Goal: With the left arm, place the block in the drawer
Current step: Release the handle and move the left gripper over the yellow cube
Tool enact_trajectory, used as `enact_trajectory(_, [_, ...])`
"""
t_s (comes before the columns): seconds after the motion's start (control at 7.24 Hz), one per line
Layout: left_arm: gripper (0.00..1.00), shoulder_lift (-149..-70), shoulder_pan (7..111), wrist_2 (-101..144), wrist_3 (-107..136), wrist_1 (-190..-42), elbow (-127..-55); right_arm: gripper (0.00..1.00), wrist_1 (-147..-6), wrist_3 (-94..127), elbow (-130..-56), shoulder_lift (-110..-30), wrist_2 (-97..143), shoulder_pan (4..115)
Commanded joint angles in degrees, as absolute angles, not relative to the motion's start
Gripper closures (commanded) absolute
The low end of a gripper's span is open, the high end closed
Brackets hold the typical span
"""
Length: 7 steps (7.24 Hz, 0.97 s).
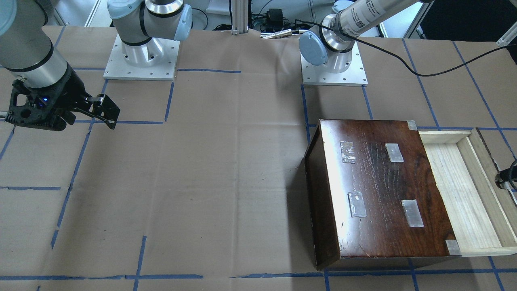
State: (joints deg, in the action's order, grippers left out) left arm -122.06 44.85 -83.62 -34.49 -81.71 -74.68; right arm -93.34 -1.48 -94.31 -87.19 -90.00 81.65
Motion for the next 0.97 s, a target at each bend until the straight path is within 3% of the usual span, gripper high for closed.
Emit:
enact_trajectory(0.0, [0.01,-121.12,45.17,-84.2,-34.54,-81.74,-74.96,0.0,-93.34,-1.41,-94.31,-87.19,-90.0,81.65])
enact_trajectory(0.83, [0.01,-119.54,46.84,-88.76,-34.72,-81.74,-73.83,0.0,-93.34,-1.41,-94.31,-87.1,-90.0,81.65])
